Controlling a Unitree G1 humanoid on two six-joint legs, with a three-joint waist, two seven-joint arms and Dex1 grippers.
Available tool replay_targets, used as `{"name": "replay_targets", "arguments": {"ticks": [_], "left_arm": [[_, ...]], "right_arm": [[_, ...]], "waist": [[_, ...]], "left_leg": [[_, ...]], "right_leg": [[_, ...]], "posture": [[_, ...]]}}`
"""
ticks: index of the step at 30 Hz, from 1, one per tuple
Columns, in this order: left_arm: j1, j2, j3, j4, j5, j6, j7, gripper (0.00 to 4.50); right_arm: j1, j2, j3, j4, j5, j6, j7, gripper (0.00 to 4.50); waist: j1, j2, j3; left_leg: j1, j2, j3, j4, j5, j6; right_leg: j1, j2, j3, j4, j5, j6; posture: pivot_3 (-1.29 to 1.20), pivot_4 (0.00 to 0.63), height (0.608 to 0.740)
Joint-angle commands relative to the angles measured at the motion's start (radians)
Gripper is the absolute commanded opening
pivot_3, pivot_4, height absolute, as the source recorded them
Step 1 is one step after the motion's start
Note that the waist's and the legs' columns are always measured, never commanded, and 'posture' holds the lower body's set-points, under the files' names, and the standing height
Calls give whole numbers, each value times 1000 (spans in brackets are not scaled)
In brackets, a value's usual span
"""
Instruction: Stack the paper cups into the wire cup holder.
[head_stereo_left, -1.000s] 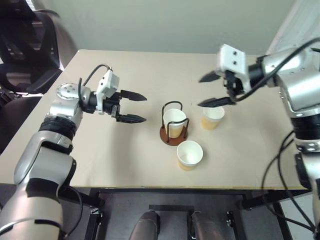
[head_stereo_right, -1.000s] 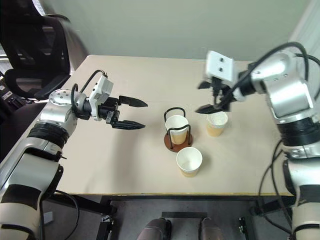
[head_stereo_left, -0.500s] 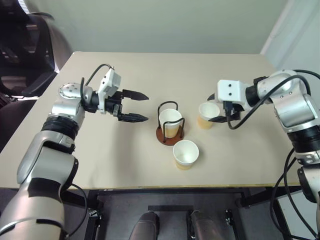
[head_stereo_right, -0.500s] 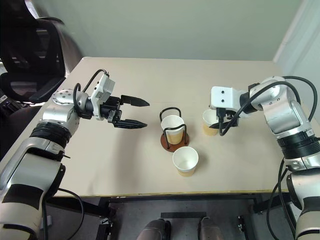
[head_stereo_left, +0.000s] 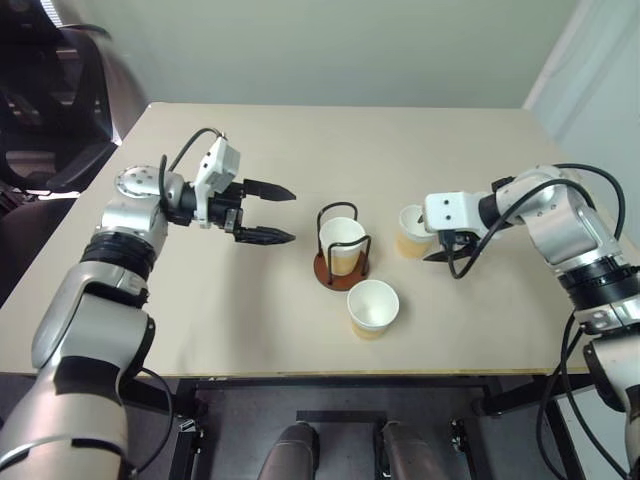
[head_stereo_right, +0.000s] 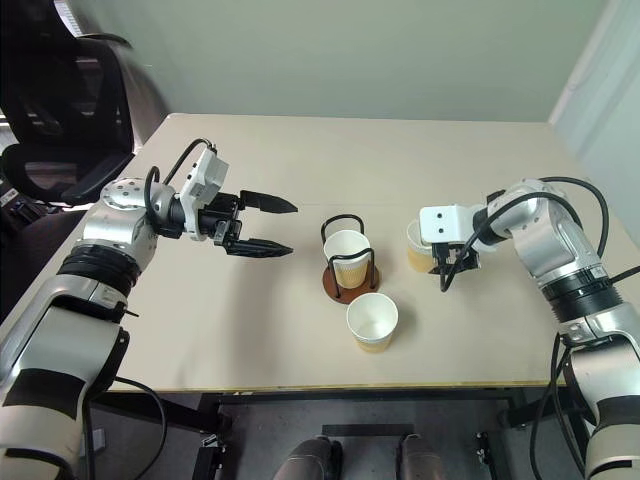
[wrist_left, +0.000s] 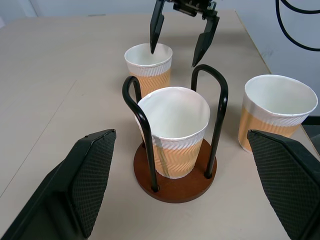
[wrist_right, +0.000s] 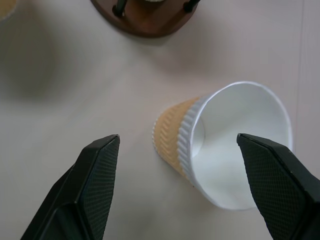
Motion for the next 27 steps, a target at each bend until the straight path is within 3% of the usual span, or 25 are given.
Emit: {"name": "replay_targets", "arguments": {"ticks": [1, 4, 8, 16, 27], "left_arm": [[-3, 16, 28, -30, -9, -3, -32, 4500], [-2, 16, 27, -32, -9, -2, -32, 4500], [0, 18, 22, -38, -11, 3, -32, 4500], [-10, 27, 1, -29, 2, -5, -32, 4500], [-24, 23, -8, 16, 28, -19, -32, 4500]], "right_arm": [[-41, 14, 18, 55, -49, -67, -20, 3787], [-61, 38, 36, 124, -89, -122, -33, 3787], [-74, 51, 40, 156, -105, -158, -12, 2926], [-72, 36, 19, 119, -92, -145, 66, 44], [-26, -1, -71, -74, 12, 13, 121, 14]], "waist": [[0, 0, 0], [-1, 0, 0], [0, 0, 0], [0, 0, 0], [-1, 0, 0]], "left_leg": [[0, 0, 0, 0, 0, 0], [0, 0, 0, 0, 0, 0], [0, 0, 0, 0, 0, 0], [0, 0, 0, -1, 0, 0], [0, 0, 0, -1, 0, 0]], "right_leg": [[0, 0, 0, 0, 0, 0], [0, 0, 0, 0, 0, 0], [0, 0, 0, 0, 1, 0], [0, 0, 0, 0, 0, 0], [0, 0, 0, 0, -1, -3]], "posture": [[0, 150, 740], [0, 150, 740], [0, 150, 740], [0, 150, 740], [0, 150, 740]]}}
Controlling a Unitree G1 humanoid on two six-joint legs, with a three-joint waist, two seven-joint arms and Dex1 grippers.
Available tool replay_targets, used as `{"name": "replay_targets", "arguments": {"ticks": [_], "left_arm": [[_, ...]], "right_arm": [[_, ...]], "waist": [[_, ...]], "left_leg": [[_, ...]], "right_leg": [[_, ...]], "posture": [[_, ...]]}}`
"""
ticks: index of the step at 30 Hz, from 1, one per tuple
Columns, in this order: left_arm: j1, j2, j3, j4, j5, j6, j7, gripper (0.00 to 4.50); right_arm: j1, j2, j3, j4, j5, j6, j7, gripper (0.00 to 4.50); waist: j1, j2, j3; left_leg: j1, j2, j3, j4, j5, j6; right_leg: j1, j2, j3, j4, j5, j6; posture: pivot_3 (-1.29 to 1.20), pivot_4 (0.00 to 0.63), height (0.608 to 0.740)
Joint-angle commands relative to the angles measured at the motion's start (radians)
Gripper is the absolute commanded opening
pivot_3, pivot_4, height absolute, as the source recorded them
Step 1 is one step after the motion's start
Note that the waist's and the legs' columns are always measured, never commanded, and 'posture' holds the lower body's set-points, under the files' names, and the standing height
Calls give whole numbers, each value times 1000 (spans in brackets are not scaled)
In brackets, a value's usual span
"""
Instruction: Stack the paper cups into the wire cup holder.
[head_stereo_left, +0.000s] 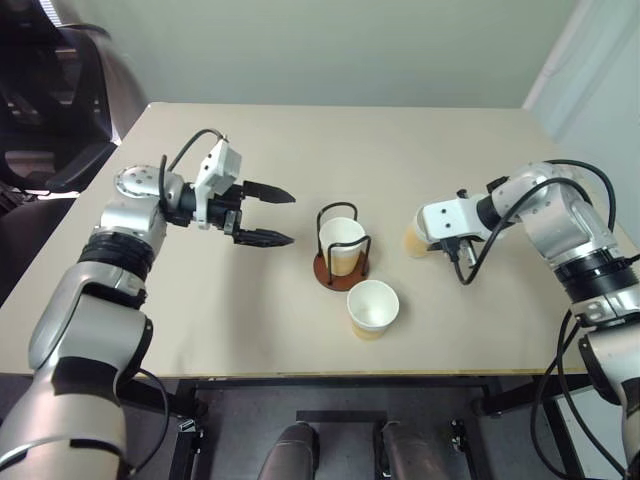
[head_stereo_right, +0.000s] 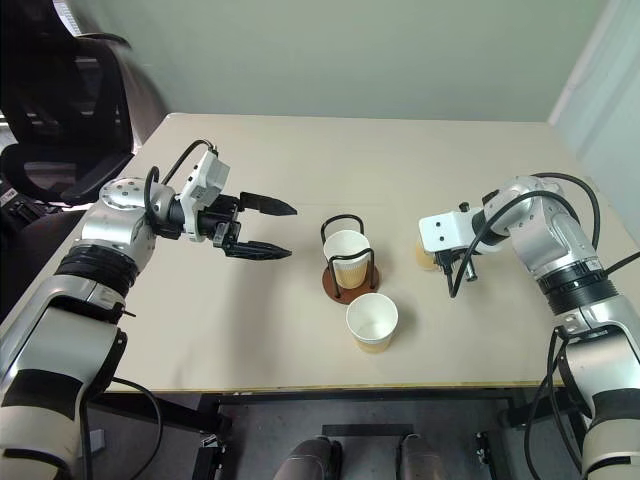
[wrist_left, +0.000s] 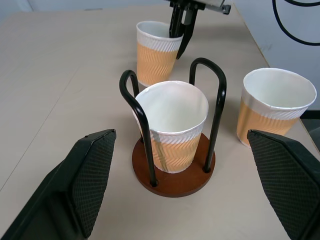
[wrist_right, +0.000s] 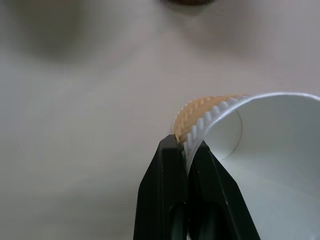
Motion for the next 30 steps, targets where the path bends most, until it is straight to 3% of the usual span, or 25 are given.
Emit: {"name": "replay_targets", "arguments": {"ticks": [1, 7, 16, 30], "left_arm": [[-27, 13, 7, 18, 10, -14, -31, 4500], [-36, 2, 12, 39, 25, -18, -31, 4500], [-48, -20, 14, 67, 43, -29, -31, 4500], [-55, -29, 17, 77, 54, -39, -31, 4500]], "right_arm": [[-16, -11, -71, -100, 61, 82, 9, 14], [-131, 22, -138, -203, 159, 290, 10, 14], [-210, 80, -138, -354, 271, 541, 0, 14], [-211, 142, -54, -372, 300, 555, -19, 14]], "waist": [[0, 0, 0], [0, 0, 0], [2, 0, 0], [2, 0, 0]], "left_leg": [[0, 0, 0, 0, 0, 0], [0, 0, 0, 1, 0, 0], [-1, -1, -2, 0, 0, -1], [-1, -1, -3, 0, 1, -2]], "right_leg": [[0, 0, 0, 0, 0, 0], [0, 0, 0, 0, -3, -4], [-1, 0, -1, 0, -5, -8], [-1, 1, -1, 1, -5, -9]], "posture": [[0, 150, 740], [0, 150, 740], [0, 150, 740], [0, 150, 740]]}}
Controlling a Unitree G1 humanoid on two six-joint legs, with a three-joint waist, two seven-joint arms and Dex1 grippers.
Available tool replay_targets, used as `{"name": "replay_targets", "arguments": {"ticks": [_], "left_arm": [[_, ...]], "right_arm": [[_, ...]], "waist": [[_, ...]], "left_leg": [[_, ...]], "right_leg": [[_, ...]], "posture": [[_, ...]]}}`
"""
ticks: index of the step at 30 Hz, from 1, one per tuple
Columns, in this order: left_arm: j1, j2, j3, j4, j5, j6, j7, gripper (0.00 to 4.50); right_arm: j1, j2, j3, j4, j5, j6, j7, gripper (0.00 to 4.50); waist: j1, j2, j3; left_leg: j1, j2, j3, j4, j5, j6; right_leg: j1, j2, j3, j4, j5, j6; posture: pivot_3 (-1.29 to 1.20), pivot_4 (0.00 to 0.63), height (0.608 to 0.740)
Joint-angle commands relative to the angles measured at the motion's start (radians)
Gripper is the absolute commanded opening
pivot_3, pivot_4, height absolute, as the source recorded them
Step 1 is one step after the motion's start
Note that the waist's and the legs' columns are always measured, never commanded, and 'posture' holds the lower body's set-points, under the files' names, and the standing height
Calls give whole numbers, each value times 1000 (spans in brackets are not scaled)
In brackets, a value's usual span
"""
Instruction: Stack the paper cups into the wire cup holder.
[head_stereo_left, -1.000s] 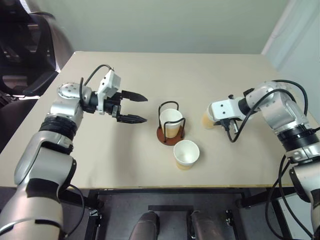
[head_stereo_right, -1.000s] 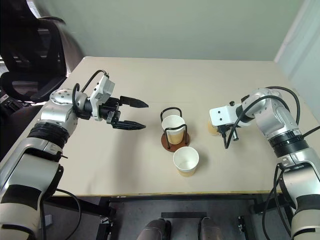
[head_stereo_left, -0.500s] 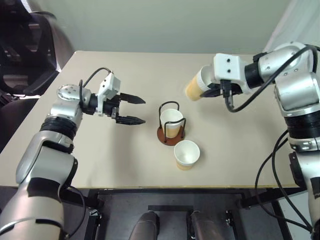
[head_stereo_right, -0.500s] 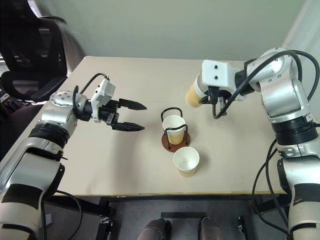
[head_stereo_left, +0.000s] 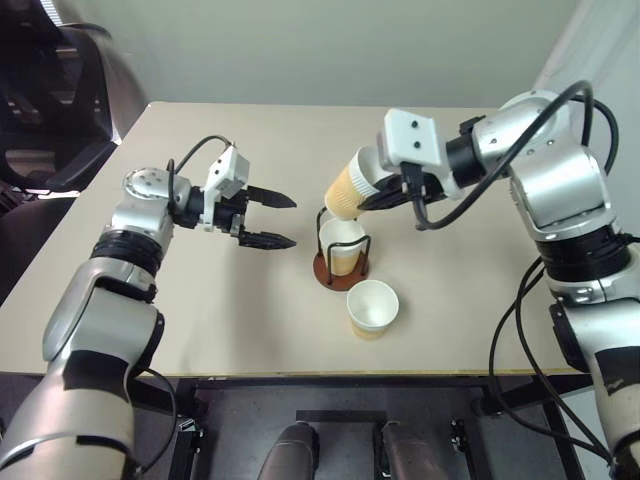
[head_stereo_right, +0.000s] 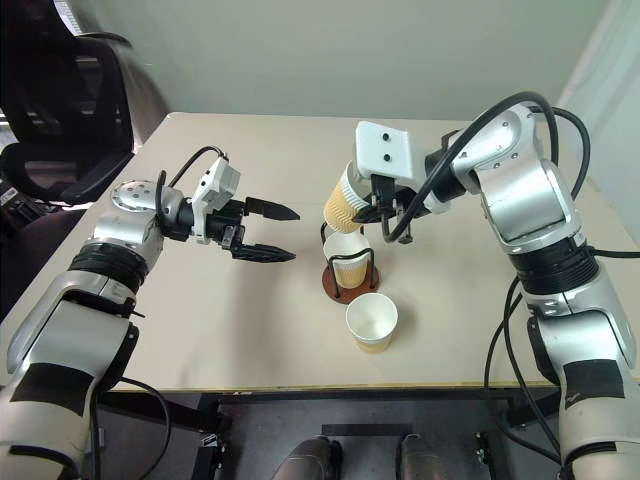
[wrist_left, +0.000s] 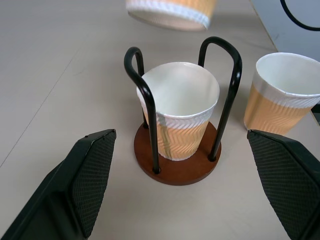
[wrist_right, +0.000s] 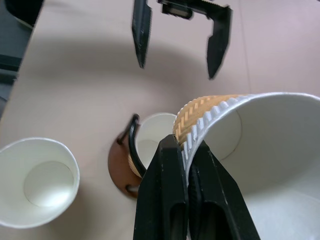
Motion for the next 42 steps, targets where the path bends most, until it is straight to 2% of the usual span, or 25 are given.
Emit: {"name": "replay_targets", "arguments": {"ticks": [1, 23, 35, 38, 42], "left_arm": [[-22, 19, 17, -14, -11, -15, -31, 4500], [-19, 50, 11, -45, -30, -5, -31, 4500], [-11, 59, 11, -57, -39, 1, -31, 4500], [-10, 60, 12, -58, -40, 3, -31, 4500], [-9, 61, 11, -59, -41, 4, -31, 4500]], "right_arm": [[-12, -7, 7, -27, 10, -22, -5, 14], [24, -21, 69, -25, 2, -90, 12, 14], [22, 4, 123, 86, -105, -257, -28, 14], [22, 11, 124, 101, -121, -273, -30, 593], [21, 23, 112, 96, -111, -259, -29, 1944]], "waist": [[0, 0, 0], [0, 0, 0], [-1, 0, 0], [-1, 0, 0], [-1, 0, 0]], "left_leg": [[0, 0, 0, 0, 0, 0], [0, 0, 0, 0, 0, 0], [0, 0, -1, 0, 0, 0], [0, 0, -1, 0, 0, 0], [0, 0, -1, 0, 0, 0]], "right_leg": [[0, 0, 0, 0, 0, 0], [0, 0, 0, 0, 0, 0], [0, 0, 0, 0, 0, 0], [0, 0, 0, 0, 0, 0], [0, 0, 0, 0, 0, 0]], "posture": [[0, 150, 740], [0, 150, 740], [0, 150, 740], [0, 150, 740], [0, 150, 740]]}}
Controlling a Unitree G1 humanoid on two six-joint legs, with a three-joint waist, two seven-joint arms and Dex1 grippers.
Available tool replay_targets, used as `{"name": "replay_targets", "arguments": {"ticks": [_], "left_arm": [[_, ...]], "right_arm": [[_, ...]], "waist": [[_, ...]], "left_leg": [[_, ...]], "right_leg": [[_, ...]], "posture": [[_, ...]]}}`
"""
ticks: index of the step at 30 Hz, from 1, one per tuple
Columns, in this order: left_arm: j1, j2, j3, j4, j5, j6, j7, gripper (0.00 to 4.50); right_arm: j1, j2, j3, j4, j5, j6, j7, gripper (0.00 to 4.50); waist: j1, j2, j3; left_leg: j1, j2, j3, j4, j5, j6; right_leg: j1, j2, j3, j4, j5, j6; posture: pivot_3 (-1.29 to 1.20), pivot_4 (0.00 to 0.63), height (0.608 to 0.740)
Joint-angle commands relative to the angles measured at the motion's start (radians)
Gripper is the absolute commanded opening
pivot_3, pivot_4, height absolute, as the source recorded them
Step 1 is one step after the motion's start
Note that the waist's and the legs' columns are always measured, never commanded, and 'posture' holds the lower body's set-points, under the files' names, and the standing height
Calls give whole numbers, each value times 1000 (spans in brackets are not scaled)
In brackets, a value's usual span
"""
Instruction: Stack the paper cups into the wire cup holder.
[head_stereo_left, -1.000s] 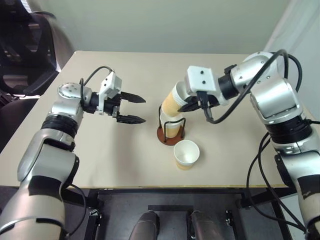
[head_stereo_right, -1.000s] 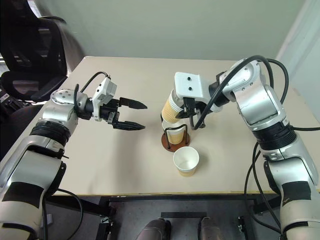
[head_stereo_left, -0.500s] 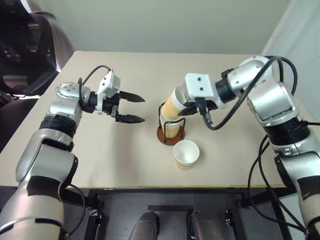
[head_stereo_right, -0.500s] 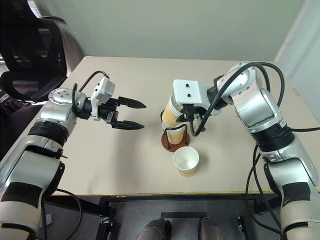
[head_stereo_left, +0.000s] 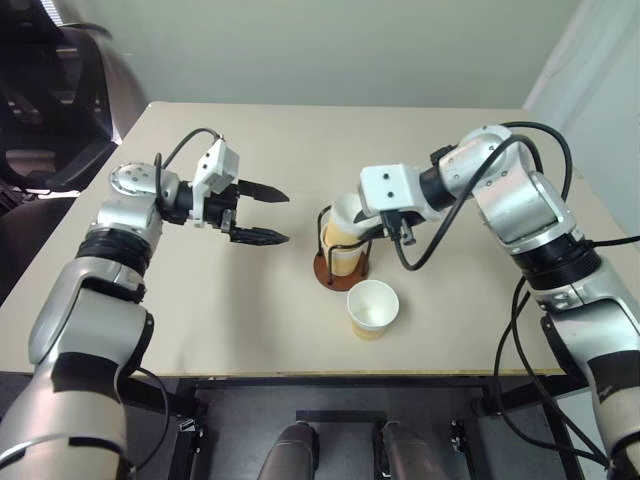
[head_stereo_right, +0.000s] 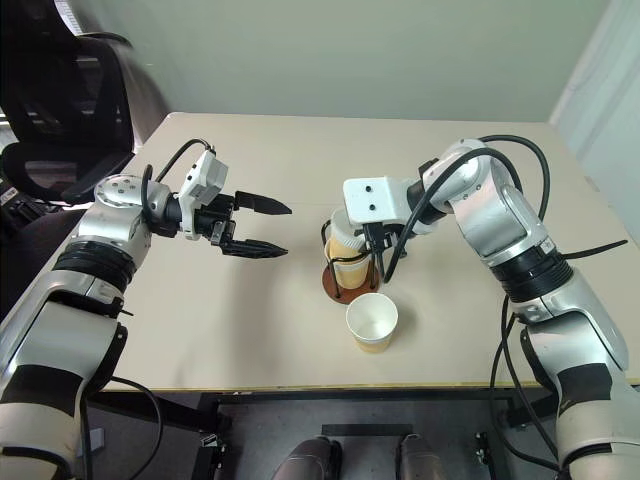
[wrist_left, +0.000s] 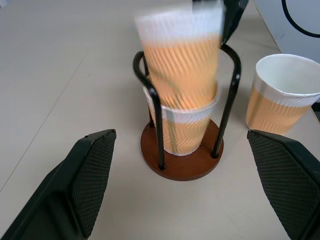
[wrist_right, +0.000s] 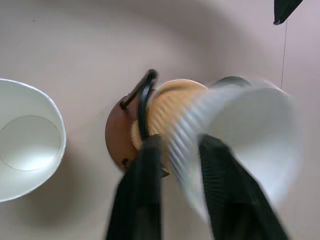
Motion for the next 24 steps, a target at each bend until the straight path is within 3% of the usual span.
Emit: {"name": "replay_targets", "arguments": {"ticks": [1, 7, 15, 19, 24], "left_arm": [[-10, 18, 12, -26, -17, -1, -31, 4500], [-8, 10, 14, -25, -18, 0, -31, 4500], [-5, -2, 14, -22, -20, 2, -31, 4500], [-11, -11, 15, -16, -18, 4, -31, 4500], [-17, -15, 13, -13, -15, 4, -31, 4500]], "right_arm": [[-16, 9, -26, -23, 7, 8, -5, 2299], [-71, 36, -116, -10, 73, 98, -40, 4429], [-183, -14, -273, -16, 219, 332, -50, 4474], [-120, -91, -310, -137, 308, 469, -28, 4474], [63, -317, -285, -388, 391, 521, 89, 4474]], "waist": [[0, 0, 0], [0, 0, 0], [5, -2, -1], [8, -2, -1], [12, -2, -1]], "left_leg": [[0, 0, 0, 0, 0, 0], [0, 0, 0, 0, 0, 0], [-2, 0, -1, -2, 0, -1], [-3, 0, -1, -1, 1, -3], [-4, 0, -1, -1, 7, -13]], "right_leg": [[0, 0, 0, 0, 0, 0], [0, 0, 0, 0, 0, 0], [-2, 0, -1, 0, -3, -5], [-2, 0, -1, 0, -3, -5], [-2, 0, -1, -1, -4, -2]], "posture": [[0, 150, 740], [0, 150, 740], [0, 150, 740], [0, 150, 740], [0, 150, 740]]}}
